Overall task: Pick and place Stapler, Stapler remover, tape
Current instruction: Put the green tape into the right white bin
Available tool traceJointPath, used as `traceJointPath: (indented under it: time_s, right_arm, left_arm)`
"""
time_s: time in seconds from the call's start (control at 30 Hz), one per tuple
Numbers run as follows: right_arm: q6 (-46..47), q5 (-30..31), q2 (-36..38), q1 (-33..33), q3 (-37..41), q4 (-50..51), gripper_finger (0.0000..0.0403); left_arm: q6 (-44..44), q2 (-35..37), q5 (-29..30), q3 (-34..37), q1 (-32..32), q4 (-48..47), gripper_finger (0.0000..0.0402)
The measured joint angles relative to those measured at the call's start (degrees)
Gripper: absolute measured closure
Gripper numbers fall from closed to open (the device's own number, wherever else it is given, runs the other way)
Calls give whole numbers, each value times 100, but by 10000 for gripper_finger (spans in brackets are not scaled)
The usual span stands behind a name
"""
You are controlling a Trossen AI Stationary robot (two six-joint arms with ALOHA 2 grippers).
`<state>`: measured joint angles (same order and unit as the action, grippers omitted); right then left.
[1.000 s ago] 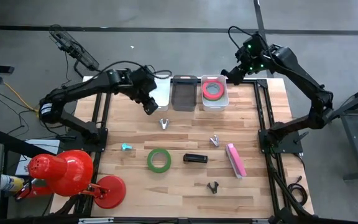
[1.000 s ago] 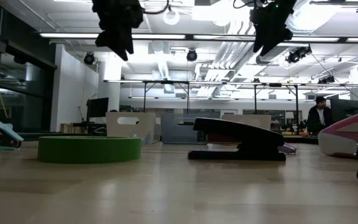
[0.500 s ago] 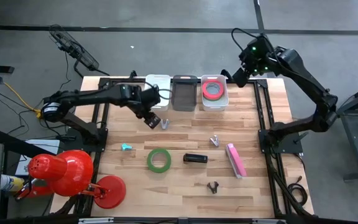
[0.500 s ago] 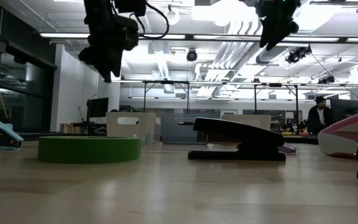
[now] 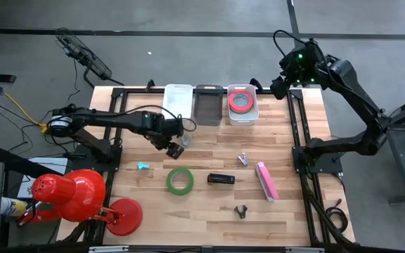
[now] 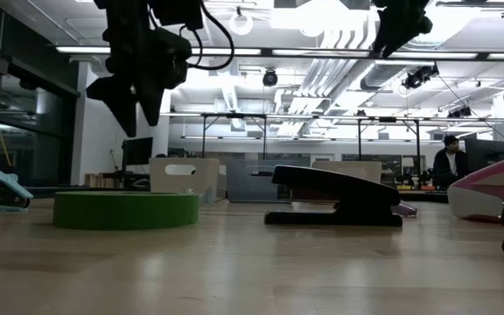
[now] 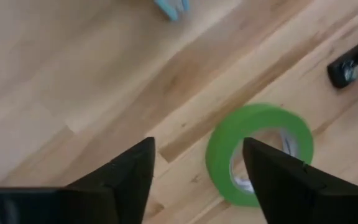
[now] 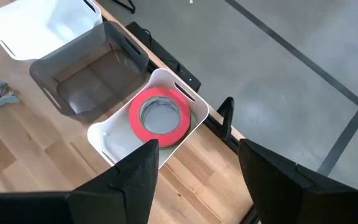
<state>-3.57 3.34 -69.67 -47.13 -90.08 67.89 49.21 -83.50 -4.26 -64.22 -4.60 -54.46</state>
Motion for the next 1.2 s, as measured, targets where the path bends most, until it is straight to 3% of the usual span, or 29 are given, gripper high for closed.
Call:
traceJointPath:
  time_s: [0.13, 0.6, 1.2]
  right_arm:
    - [-97, -69, 4, 2, 0, 82, 190]
    - [-448, -117, 4, 2, 0, 264, 190]
    - [-751, -287, 4, 4, 0, 264, 190]
  left_arm:
    - [41, -368, -43, -3, 261, 83, 135]
    - [247, -1349, -533, -5, 721, 573, 134]
    - [-711, -1880, -393, -7, 887, 818, 134]
